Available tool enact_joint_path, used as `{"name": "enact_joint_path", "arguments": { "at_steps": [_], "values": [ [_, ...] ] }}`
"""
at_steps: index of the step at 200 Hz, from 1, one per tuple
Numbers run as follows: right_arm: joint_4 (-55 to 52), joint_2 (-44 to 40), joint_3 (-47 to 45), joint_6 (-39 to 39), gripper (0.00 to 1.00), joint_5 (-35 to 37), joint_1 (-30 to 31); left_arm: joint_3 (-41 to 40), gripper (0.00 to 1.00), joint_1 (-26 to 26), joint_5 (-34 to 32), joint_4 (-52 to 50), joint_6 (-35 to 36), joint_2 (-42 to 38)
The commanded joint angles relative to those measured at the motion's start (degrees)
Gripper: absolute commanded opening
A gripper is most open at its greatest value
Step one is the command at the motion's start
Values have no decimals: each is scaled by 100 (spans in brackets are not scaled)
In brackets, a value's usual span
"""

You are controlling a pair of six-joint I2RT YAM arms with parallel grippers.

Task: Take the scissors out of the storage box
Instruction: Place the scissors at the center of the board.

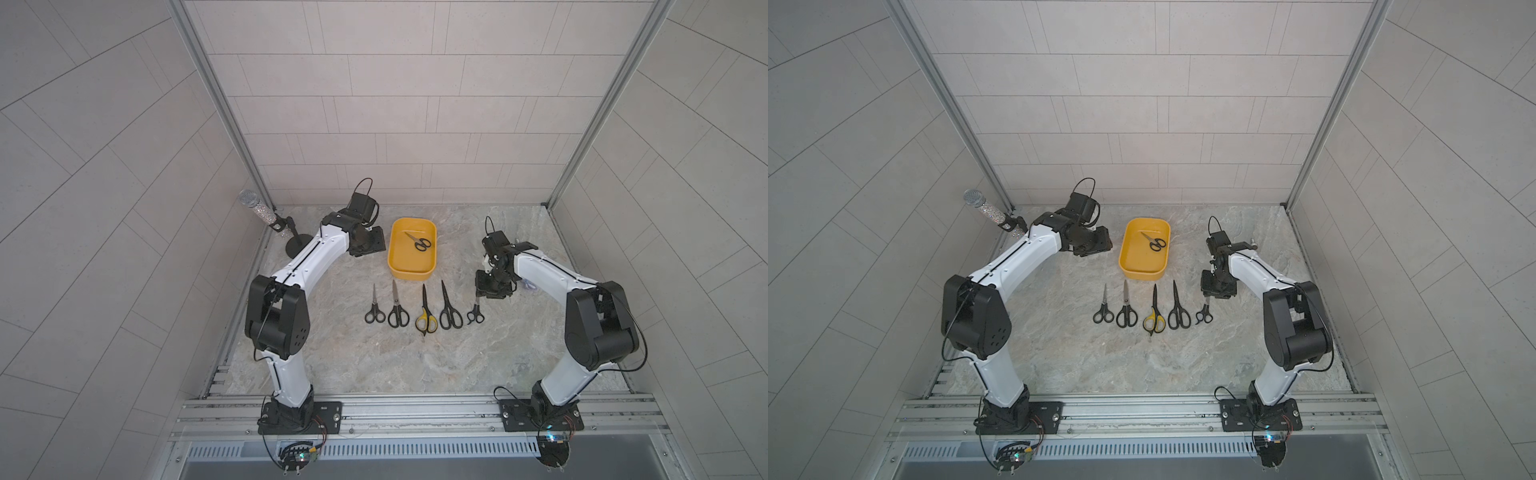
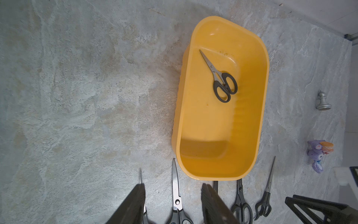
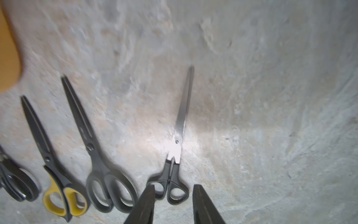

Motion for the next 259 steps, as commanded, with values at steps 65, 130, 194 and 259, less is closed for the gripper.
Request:
{"name": "enact_joint_path", "arguments": {
  "at_steps": [65, 130, 194, 259],
  "values": [
    [128, 199, -160, 1185, 41, 1094, 526, -145, 53, 50, -59, -99, 55, -349],
    [445, 360, -405, 1155, 40, 917, 523, -233, 53, 63, -70, -122, 73, -449],
    [625, 496, -631, 1060, 36, 816, 523, -308, 53, 101, -80, -112, 74, -523],
    [660, 497, -814, 838, 26, 849, 560, -257, 53, 110, -30, -77, 47, -450]
  ]
}}
